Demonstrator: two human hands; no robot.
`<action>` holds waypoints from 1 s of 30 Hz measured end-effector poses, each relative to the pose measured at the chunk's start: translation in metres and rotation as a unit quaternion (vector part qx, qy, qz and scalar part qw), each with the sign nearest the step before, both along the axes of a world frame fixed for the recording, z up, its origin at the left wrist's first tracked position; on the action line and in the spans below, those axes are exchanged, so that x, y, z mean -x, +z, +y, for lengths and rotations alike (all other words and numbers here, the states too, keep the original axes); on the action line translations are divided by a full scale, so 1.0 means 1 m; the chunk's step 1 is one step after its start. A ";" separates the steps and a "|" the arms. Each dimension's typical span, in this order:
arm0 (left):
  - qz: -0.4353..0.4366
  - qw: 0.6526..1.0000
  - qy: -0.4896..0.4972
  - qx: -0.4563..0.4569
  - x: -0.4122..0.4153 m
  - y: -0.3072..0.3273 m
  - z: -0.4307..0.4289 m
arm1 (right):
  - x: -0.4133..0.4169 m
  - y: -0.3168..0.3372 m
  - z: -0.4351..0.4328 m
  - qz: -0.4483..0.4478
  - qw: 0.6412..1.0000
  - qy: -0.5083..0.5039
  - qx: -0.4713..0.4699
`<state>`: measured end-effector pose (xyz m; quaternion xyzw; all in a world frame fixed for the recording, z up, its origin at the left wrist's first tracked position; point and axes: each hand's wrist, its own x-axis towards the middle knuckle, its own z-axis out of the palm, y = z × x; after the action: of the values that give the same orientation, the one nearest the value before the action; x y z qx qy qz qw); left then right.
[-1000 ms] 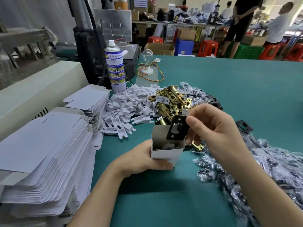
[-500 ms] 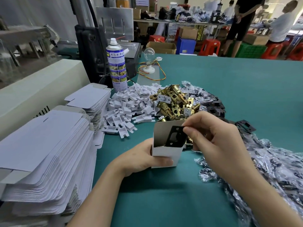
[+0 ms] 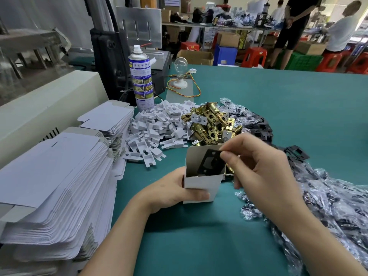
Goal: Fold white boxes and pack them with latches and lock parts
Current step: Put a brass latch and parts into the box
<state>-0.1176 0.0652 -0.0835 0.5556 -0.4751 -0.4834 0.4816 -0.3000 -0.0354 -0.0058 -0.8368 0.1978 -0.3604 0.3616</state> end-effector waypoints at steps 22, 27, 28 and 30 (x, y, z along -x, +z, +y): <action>0.021 1.000 0.014 0.007 0.002 0.000 -0.003 | -0.005 0.008 0.001 0.215 0.962 -0.003 0.170; 0.024 0.999 0.025 0.005 0.000 -0.002 -0.003 | -0.006 0.007 0.005 0.250 0.940 -0.012 0.232; 0.024 0.999 0.027 0.006 0.000 -0.003 -0.003 | -0.006 0.007 0.006 0.252 0.938 -0.012 0.236; 0.023 0.999 0.025 0.009 0.001 -0.002 -0.004 | -0.006 0.009 0.007 0.259 0.938 -0.005 0.231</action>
<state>-0.1183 0.0616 -0.0857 0.5518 -0.4540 -0.4795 0.5094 -0.2937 -0.0283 0.0028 -0.9606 0.2000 -0.1691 0.0931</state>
